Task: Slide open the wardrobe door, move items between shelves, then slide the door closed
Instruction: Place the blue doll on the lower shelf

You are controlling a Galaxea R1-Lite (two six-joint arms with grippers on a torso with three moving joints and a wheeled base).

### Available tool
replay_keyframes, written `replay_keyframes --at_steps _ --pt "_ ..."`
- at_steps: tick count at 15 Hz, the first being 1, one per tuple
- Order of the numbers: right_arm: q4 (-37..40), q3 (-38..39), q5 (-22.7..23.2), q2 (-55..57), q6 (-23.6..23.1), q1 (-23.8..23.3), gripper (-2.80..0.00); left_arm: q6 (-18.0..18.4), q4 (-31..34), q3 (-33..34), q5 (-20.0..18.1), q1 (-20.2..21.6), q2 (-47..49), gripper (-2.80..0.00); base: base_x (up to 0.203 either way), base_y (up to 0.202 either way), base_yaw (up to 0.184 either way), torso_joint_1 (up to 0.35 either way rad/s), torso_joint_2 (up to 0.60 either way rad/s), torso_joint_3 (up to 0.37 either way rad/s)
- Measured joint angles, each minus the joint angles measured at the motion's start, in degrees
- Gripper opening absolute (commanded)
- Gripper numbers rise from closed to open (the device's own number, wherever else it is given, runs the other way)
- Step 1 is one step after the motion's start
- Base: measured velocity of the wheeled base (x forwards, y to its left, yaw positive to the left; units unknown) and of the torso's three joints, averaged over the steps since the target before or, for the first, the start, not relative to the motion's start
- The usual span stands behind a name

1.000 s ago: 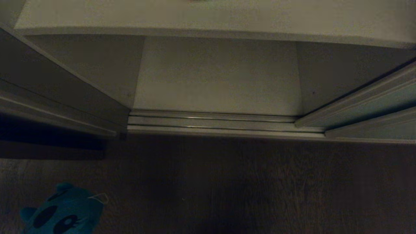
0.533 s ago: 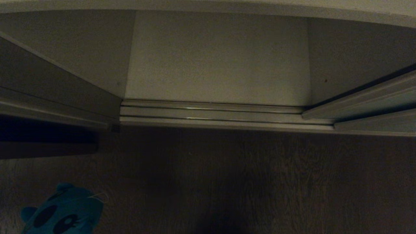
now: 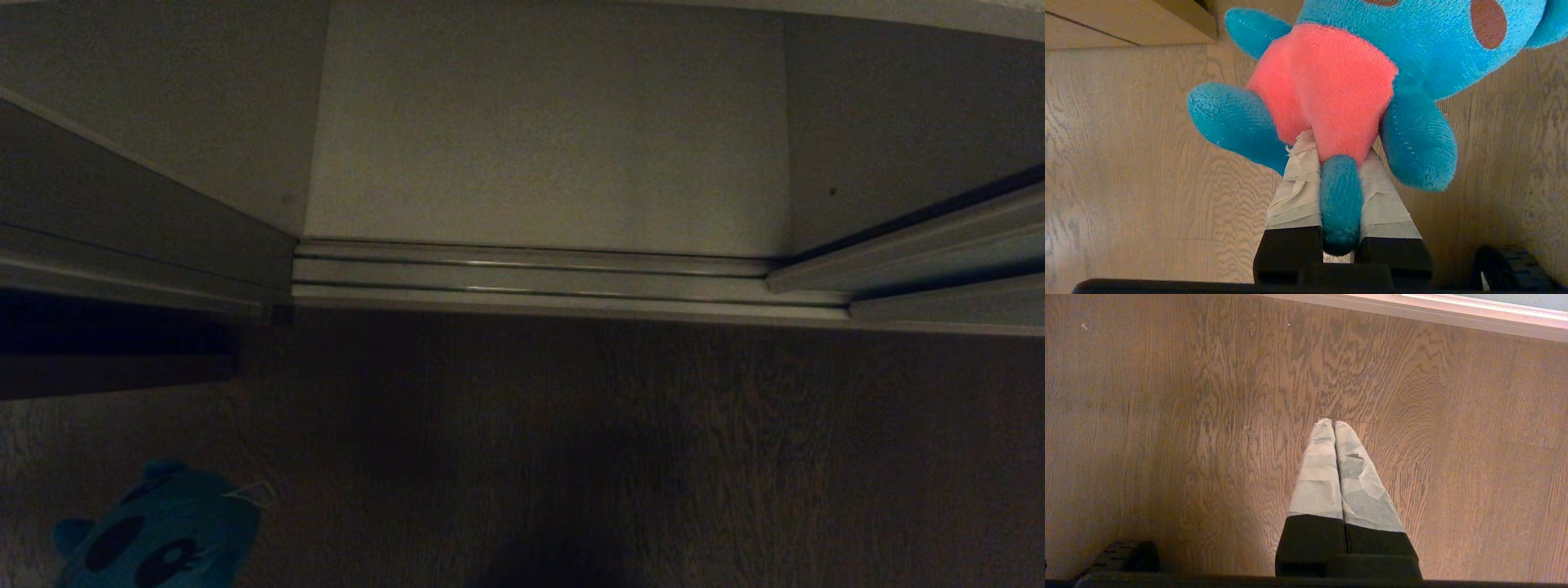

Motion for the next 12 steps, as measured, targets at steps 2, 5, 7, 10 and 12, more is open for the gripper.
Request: replay_keyframes --at_steps 2,5,7,10,12 --pt "0.02 0.00 0.00 0.00 0.02 0.00 -2.80 0.69 0.50 -0.24 -0.02 0.00 0.25 -2.80 0.000 0.000 0.000 0.000 0.00 0.000" --pt "0.02 0.00 0.02 0.00 0.00 0.00 -2.80 1.07 0.48 -2.96 -1.71 0.00 4.88 -2.80 0.000 0.000 0.000 0.000 0.00 0.000" --pt "0.02 0.00 0.00 0.00 0.00 0.00 -2.80 1.13 -0.78 -6.09 -4.44 -0.02 12.32 -2.80 0.000 0.000 0.000 0.000 0.00 0.000" --pt "0.02 0.00 0.00 0.00 0.00 0.00 -2.80 0.82 -7.32 -11.44 -7.60 -0.07 28.80 -2.80 0.000 0.000 0.000 0.000 0.00 0.000" --pt "0.03 0.00 0.00 0.00 0.00 0.00 -2.80 0.71 -14.00 -15.56 -9.00 -0.07 42.04 -2.80 0.000 0.000 0.000 0.000 0.00 0.000"
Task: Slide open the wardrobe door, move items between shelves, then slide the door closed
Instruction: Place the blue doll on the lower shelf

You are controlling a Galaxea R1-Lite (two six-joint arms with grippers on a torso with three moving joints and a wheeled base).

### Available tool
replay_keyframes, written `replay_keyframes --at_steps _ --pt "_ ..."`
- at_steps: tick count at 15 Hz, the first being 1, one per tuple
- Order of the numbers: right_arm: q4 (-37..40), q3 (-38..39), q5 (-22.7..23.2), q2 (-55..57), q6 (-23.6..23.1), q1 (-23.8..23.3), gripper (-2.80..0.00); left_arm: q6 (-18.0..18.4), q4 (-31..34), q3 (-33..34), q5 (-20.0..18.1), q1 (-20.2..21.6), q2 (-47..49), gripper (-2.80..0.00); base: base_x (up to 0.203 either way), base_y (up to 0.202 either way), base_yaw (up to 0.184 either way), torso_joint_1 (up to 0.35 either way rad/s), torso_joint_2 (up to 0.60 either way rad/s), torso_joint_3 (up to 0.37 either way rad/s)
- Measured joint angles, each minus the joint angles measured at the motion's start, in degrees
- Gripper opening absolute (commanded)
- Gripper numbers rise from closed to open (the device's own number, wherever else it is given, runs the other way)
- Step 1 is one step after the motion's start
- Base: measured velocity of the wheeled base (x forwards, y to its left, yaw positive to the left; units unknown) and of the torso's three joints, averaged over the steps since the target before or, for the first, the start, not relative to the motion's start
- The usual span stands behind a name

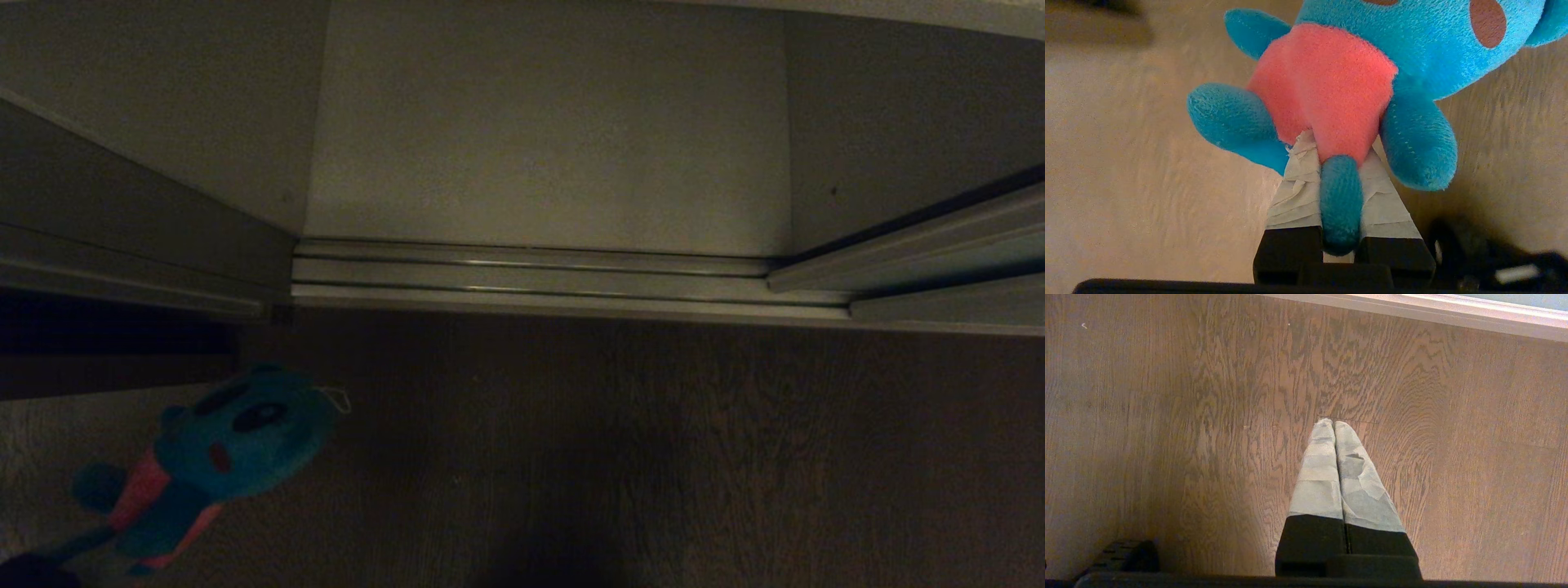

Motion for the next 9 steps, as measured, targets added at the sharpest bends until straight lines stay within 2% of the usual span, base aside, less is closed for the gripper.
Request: replay_keyframes --at_steps 2,6,9 --pt "-0.01 0.00 -0.01 0.00 0.01 0.00 -2.80 0.01 -7.75 -5.65 -1.33 -0.12 13.61 -2.80 0.000 0.000 0.000 0.000 0.00 0.000" --pt "-0.01 0.00 0.02 0.00 0.01 0.00 -2.80 -0.25 -22.25 -16.67 -2.47 -1.74 34.99 -2.80 0.000 0.000 0.000 0.000 0.00 0.000" --pt "-0.03 0.00 0.01 0.00 0.02 0.00 -2.80 -4.01 -29.30 -25.10 -2.54 -4.03 45.78 -2.80 0.000 0.000 0.000 0.000 0.00 0.000"
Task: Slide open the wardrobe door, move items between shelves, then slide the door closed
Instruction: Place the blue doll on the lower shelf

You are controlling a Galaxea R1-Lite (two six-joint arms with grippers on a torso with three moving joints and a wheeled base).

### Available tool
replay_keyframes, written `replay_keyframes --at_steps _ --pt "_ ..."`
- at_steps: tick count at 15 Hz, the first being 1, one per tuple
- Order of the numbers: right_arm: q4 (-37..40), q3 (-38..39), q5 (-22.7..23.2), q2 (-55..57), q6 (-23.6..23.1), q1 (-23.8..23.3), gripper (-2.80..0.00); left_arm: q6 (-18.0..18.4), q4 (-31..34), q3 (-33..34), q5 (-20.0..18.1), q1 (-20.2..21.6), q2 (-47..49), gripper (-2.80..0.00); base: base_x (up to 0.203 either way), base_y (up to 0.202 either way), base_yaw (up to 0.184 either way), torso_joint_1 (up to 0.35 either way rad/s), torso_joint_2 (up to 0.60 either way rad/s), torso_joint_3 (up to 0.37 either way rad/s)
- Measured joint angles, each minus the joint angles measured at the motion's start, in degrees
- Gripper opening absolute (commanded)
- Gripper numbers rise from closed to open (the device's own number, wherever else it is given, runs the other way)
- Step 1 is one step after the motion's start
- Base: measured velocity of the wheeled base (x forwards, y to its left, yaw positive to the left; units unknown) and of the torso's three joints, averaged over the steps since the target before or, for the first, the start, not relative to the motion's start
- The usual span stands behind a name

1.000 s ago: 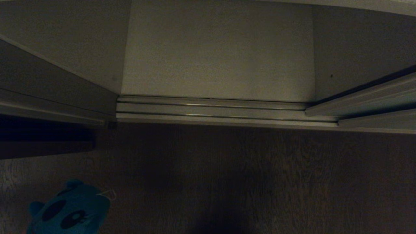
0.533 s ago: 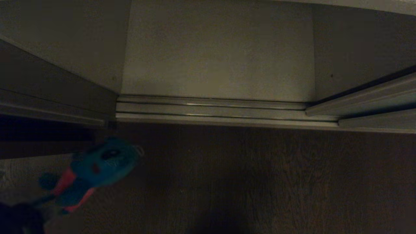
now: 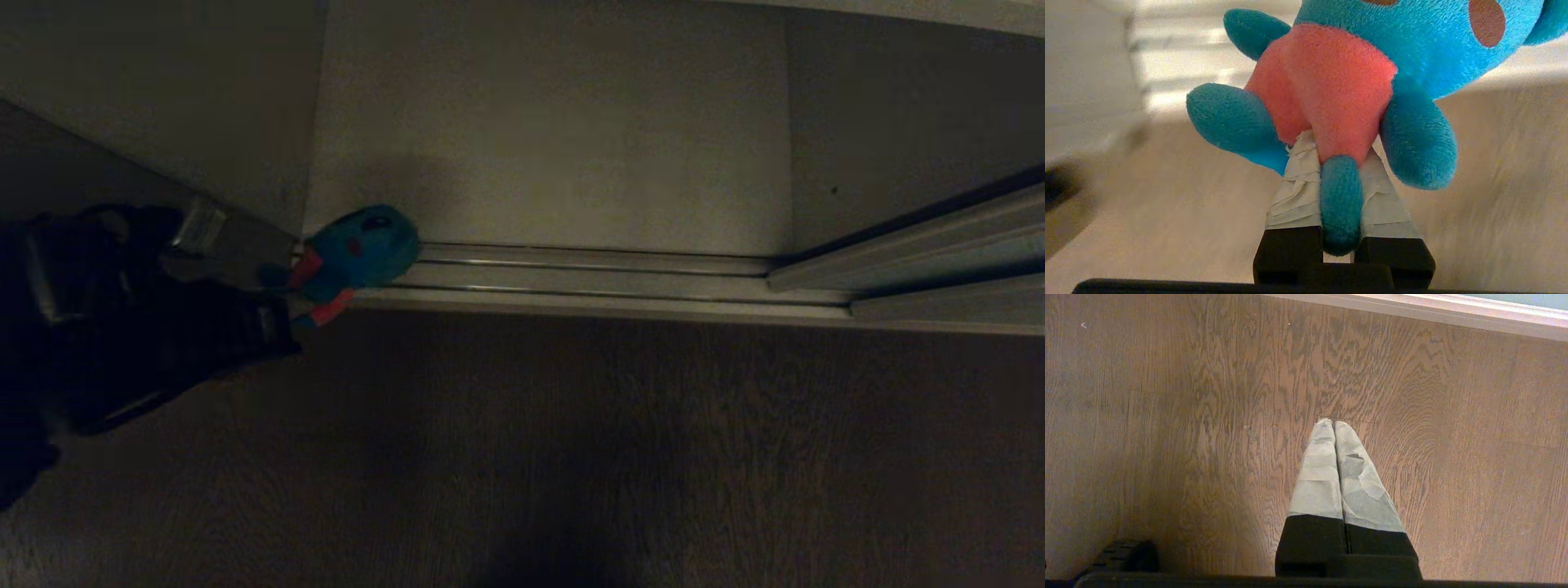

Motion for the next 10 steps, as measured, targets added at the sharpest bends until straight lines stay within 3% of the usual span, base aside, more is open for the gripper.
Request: replay_keyframes --at_steps 5,10 --pt "0.02 0.00 -0.01 0.00 -0.02 0.00 -2.80 -3.85 -10.58 -10.21 3.95 -2.44 13.62 -2.80 0.000 0.000 0.000 0.000 0.00 0.000" --pt "0.02 0.00 0.00 0.00 -0.02 0.00 -2.80 -7.95 -20.11 -24.98 10.93 -3.57 25.32 -2.80 0.000 0.000 0.000 0.000 0.00 0.000"
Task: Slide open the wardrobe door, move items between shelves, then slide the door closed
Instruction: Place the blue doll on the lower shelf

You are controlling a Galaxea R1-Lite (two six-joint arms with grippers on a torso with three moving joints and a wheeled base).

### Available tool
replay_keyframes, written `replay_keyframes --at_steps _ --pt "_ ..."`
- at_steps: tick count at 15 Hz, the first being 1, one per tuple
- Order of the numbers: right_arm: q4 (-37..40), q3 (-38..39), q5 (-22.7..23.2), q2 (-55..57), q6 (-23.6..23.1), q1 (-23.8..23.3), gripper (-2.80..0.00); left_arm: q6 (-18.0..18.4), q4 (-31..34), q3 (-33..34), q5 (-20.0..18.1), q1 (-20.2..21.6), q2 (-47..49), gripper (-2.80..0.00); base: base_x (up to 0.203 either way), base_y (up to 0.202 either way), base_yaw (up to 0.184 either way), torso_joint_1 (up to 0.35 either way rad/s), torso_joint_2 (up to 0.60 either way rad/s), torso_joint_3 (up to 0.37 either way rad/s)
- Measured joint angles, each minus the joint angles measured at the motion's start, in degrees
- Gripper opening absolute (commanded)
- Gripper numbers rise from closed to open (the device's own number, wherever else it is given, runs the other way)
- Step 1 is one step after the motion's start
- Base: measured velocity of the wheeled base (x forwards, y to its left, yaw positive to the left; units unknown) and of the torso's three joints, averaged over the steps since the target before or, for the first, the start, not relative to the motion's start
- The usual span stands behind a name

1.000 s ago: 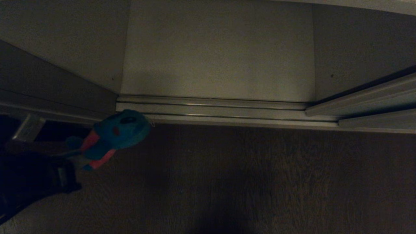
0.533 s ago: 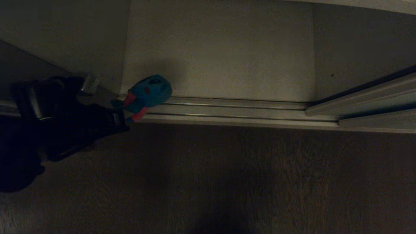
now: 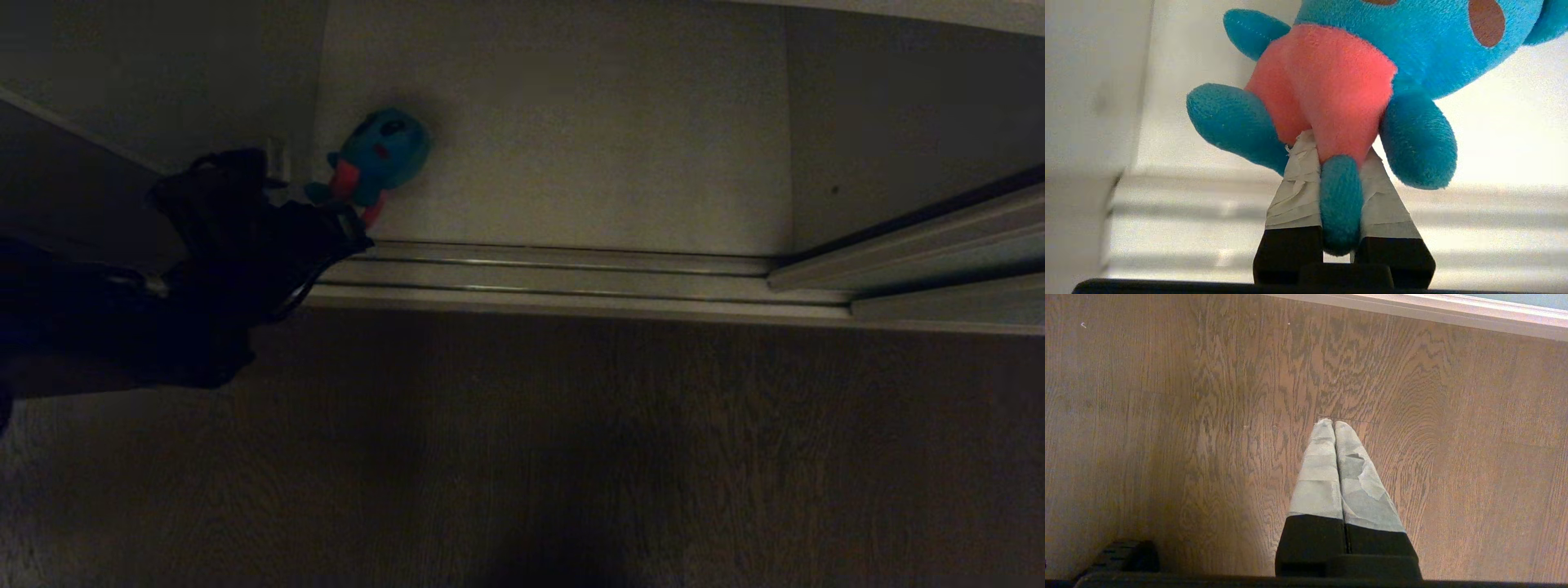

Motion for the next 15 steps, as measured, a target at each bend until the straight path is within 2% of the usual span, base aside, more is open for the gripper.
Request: replay_keyframes --at_steps 3,7,12,13,15 --pt "0.00 0.00 -0.02 0.00 0.02 0.00 -2.80 -1.34 -0.35 -5.96 1.34 -1.35 5.38 -2.80 0.000 0.000 0.000 0.000 0.00 0.000" --pt "0.00 0.00 -0.02 0.00 0.02 0.00 -2.80 -2.75 -2.64 -13.47 7.95 -2.82 10.22 -2.80 0.000 0.000 0.000 0.000 0.00 0.000" --pt "0.00 0.00 -0.02 0.00 0.00 0.00 -2.80 -2.80 -4.30 -18.62 10.16 -4.00 14.21 -2.80 0.000 0.000 0.000 0.000 0.00 0.000" --pt "0.00 0.00 -0.02 0.00 0.00 0.00 -2.80 -2.79 -4.14 -19.17 10.61 -4.21 14.73 0.00 0.000 0.000 0.000 0.000 0.00 0.000" --pt "0.00 0.00 -0.01 0.00 0.00 0.00 -2.80 -2.94 -4.22 -19.87 10.68 -4.40 15.42 0.00 0.000 0.000 0.000 0.000 0.00 0.000"
